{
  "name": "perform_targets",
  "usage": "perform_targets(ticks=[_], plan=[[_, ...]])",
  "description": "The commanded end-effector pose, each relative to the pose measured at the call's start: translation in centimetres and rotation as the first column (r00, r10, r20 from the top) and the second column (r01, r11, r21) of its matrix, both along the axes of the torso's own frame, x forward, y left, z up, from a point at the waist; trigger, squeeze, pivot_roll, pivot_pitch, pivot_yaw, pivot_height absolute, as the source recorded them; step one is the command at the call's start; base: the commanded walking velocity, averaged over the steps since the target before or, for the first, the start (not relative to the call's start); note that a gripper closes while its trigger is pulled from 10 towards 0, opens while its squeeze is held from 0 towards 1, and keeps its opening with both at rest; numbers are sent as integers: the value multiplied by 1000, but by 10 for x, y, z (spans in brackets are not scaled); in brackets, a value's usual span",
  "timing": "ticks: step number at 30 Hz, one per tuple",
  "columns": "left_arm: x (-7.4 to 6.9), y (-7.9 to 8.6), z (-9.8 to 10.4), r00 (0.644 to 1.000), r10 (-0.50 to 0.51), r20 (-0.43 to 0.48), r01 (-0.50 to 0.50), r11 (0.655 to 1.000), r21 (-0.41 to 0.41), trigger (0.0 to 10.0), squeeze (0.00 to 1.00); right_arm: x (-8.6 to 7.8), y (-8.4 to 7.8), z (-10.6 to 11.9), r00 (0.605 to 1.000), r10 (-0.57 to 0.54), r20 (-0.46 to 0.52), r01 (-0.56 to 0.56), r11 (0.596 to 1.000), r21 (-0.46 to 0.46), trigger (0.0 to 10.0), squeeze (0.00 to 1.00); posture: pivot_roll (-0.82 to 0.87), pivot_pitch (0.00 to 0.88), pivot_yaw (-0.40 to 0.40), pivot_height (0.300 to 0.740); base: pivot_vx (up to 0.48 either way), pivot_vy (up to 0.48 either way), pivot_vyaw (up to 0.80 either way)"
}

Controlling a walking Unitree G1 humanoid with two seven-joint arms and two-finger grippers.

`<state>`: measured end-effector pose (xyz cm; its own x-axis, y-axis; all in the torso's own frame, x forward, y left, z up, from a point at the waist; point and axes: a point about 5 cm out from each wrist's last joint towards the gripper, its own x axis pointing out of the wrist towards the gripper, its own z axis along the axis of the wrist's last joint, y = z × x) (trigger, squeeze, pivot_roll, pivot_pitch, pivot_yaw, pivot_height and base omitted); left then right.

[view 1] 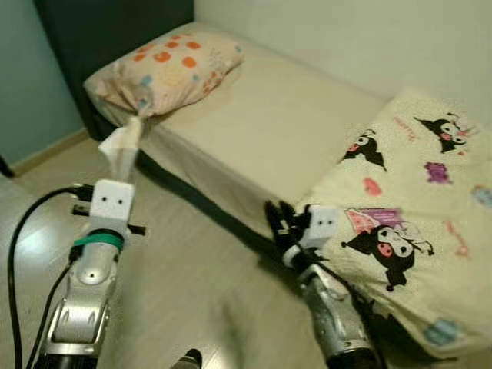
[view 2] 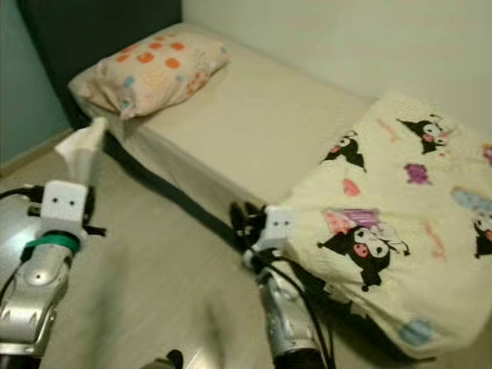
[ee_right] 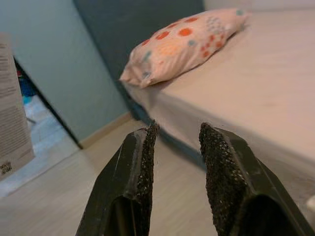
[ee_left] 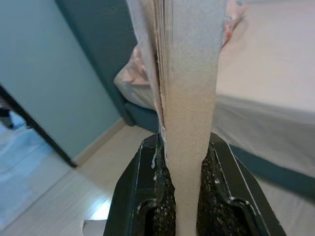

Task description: Clean up the room

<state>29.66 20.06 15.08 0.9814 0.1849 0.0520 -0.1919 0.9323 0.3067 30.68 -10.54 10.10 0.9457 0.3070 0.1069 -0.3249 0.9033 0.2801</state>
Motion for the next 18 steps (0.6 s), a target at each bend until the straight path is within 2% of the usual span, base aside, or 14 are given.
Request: perform_targets(ticks=[1,18], plan=[[0,-3,4,1000,-8,23,8,1000,9,10000,0,-2,-2,-7,999,-8,-34,7,1000,-5,10000,0,92,56,-14,740,461,0,0],[1,-3,3,1000,-6,21,5,1000,10,10000,0,-2,-2,-7,999,-7,-37,7,1000,-11,10000,0,91,58,-15,740,459,0,0]])
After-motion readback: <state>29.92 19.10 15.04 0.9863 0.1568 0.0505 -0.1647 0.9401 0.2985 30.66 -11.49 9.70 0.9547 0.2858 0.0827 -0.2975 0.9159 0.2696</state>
